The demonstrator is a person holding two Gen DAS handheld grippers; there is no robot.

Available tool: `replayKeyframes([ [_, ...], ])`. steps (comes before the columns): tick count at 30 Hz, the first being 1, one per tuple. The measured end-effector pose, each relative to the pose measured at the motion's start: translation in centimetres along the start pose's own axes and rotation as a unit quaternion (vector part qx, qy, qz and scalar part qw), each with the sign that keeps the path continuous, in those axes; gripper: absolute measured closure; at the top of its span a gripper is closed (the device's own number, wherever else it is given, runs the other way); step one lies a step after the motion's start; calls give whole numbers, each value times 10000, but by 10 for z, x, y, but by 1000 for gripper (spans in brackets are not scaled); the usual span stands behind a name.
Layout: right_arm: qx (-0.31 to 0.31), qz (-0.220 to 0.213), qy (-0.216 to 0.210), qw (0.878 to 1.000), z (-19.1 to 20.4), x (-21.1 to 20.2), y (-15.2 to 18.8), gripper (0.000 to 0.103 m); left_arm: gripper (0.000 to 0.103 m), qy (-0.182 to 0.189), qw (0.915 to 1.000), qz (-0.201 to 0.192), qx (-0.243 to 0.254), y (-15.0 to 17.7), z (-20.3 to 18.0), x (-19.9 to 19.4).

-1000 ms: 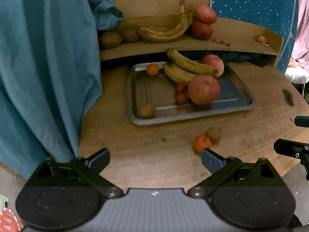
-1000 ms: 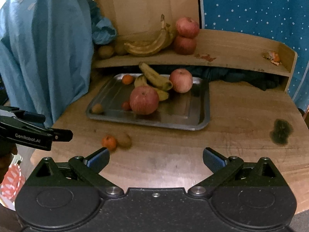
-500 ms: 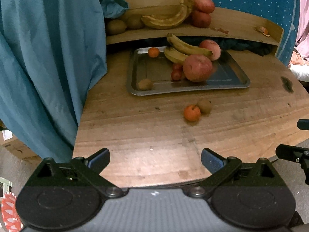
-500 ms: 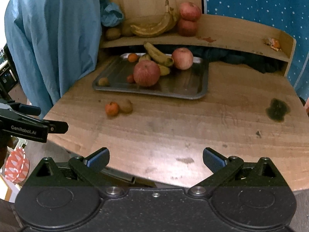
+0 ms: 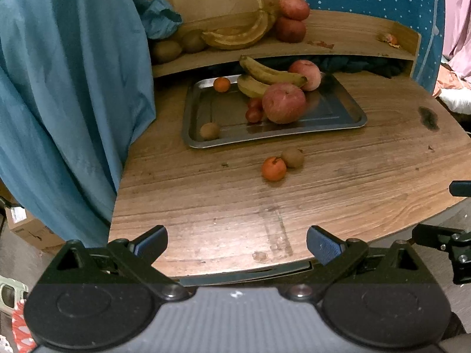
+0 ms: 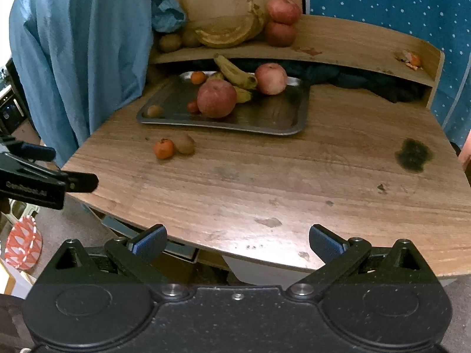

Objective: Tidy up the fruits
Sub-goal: 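Withdraw both tools from the tray toward the mandarin and kiwi on the table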

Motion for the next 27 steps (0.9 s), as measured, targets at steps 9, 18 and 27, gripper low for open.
replayKeyframes([
  [9, 20, -70, -158, 9998, 6, 1, -4, 1, 0, -157, 9998, 9, 98, -1, 2, -8],
  [18, -97, -36, -196, 9998, 12, 13, -14, 1, 0, -153, 9998, 134, 76, -2, 11, 5],
  [27, -105, 59, -102, 9999, 6, 30, -29, 1, 0, -29, 9982, 366, 472, -10, 2, 29],
])
Point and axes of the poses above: each gripper's, at about its wrist camera, not at the fingertips, and x roughly the way its jaws point, z to its left, y to its underside, the point moved 10 cm from there along x, roughly the way its jaws point, and after that the axes turned 13 degrees about -x, right-handed, at the moved point
